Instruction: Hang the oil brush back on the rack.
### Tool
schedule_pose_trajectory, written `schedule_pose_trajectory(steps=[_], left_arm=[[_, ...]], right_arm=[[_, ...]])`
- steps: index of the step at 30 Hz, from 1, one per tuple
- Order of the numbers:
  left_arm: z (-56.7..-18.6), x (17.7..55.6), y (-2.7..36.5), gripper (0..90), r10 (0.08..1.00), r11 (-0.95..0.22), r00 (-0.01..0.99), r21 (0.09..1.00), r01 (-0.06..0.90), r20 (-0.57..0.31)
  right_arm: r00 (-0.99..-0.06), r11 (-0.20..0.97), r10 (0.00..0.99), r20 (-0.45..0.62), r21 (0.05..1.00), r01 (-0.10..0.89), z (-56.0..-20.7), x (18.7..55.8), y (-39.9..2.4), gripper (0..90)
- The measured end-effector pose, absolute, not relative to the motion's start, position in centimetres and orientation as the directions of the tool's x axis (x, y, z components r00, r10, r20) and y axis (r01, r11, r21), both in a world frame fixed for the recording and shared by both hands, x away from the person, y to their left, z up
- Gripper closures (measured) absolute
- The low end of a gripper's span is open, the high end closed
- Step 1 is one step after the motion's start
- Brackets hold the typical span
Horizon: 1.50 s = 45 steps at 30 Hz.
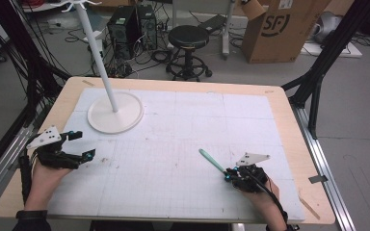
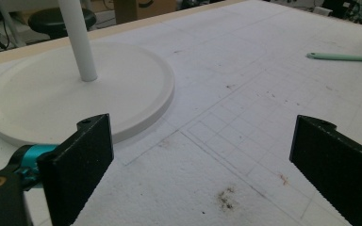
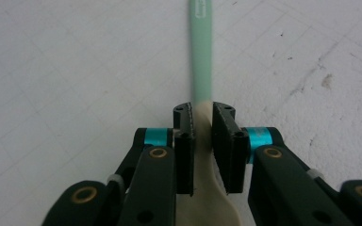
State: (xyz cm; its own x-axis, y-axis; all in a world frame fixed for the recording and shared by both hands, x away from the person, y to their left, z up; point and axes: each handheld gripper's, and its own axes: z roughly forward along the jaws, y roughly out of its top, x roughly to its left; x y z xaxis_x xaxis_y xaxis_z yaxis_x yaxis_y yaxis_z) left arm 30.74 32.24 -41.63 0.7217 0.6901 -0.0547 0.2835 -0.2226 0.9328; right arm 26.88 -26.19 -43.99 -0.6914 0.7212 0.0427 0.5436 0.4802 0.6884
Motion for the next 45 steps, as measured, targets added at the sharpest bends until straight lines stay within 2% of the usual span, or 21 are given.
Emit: schedule_pose_trajectory(steps=[11, 23, 29, 45], left_arm=[[-41.8, 30.8, 32.1, 7.6, 0.684, -0.233, 0.727, 0.929, 0.289, -0.055], [-42.3, 31.0, 32.1, 7.7, 0.683, -0.233, 0.728, 0.925, 0.299, -0.063], [-42.6, 31.1, 32.1, 7.7, 0.681, -0.233, 0.729, 0.923, 0.306, -0.070], [-43.3, 31.2, 32.1, 7.7, 0.667, -0.205, 0.738, 0.927, 0.314, -0.102]], right_arm=[[-0.686, 0.468, 0.725, 0.050, 0.695, 0.545, -43.9, 27.2, -26.3, 82.9], [-0.703, 0.381, 0.700, 0.125, 0.767, 0.516, -42.3, 29.2, -25.6, 82.9], [-0.720, 0.338, 0.679, 0.146, 0.808, 0.483, -39.6, 30.7, -24.6, 82.9], [-0.781, 0.292, 0.612, 0.124, 0.883, 0.369, -32.4, 34.5, -21.4, 82.9]])
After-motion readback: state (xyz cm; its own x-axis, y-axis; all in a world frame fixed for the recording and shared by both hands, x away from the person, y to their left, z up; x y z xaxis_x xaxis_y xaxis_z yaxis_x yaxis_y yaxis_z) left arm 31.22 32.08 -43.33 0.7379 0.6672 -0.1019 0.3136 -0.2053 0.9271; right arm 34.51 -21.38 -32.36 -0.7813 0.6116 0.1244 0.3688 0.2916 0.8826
